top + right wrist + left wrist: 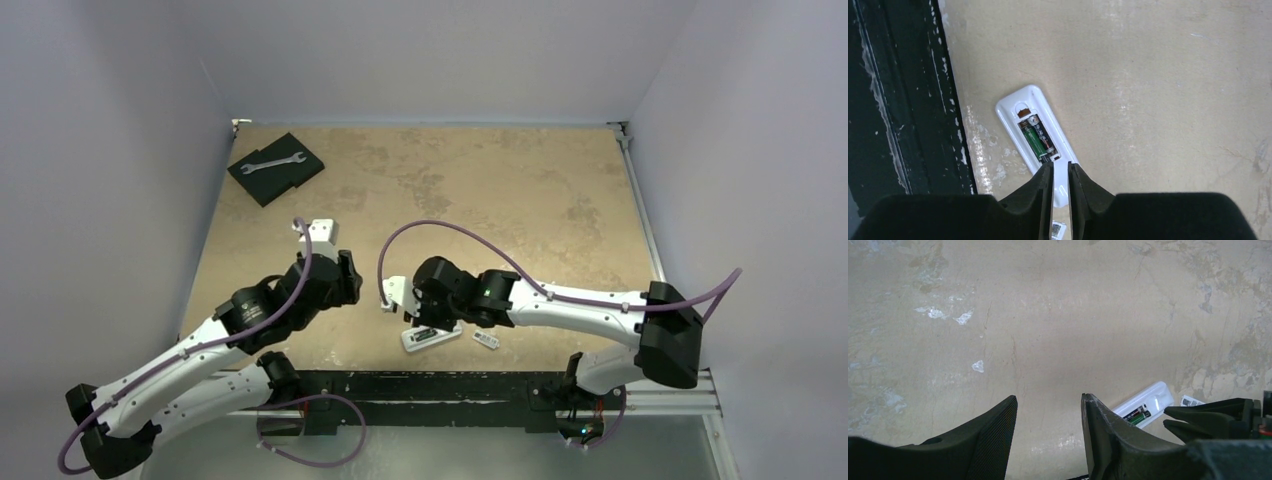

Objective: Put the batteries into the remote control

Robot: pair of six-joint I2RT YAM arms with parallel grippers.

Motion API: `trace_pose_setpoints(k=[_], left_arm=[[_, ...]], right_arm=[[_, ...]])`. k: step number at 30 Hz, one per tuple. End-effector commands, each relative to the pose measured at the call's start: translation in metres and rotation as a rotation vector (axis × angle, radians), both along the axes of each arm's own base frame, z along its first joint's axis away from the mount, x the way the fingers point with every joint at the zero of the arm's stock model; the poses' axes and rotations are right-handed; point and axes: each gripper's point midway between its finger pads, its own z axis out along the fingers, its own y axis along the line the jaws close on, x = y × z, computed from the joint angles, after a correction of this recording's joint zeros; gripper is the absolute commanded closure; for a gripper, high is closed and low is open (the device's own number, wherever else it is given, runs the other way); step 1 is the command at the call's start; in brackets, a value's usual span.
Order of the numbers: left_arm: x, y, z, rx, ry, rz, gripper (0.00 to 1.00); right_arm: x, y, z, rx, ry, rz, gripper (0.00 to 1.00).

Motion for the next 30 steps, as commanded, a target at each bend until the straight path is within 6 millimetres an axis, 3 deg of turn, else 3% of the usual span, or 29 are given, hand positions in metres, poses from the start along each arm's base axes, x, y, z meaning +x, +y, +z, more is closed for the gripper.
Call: trace_pose_setpoints(k=[1, 12, 20, 30], left_arm=[[-0.002, -0.016, -0.009, -0.056, 0.03, -0.028, 0.5], [-0.014, -0.042, -0.047, -0.118, 0.165, -0.082, 0.5], [-0.022, -0.057, -0.064, -0.18, 0.232, -0.105, 0.5], [-0.037, -0.082, -0.097, -0.261, 0.36, -0.159, 0.5]], right_arm=[[0.005, 0.0, 0.014, 0.089, 0.037, -0.192, 0.77], [0.022, -0.013, 0.017, 0.194, 0.142, -0.608, 0.75], [0.015, -0.018, 0.005, 0.251, 0.232, -0.729, 0.7], [0.005, -0.01, -0.015, 0.257, 0.401, -0.821, 0.71]])
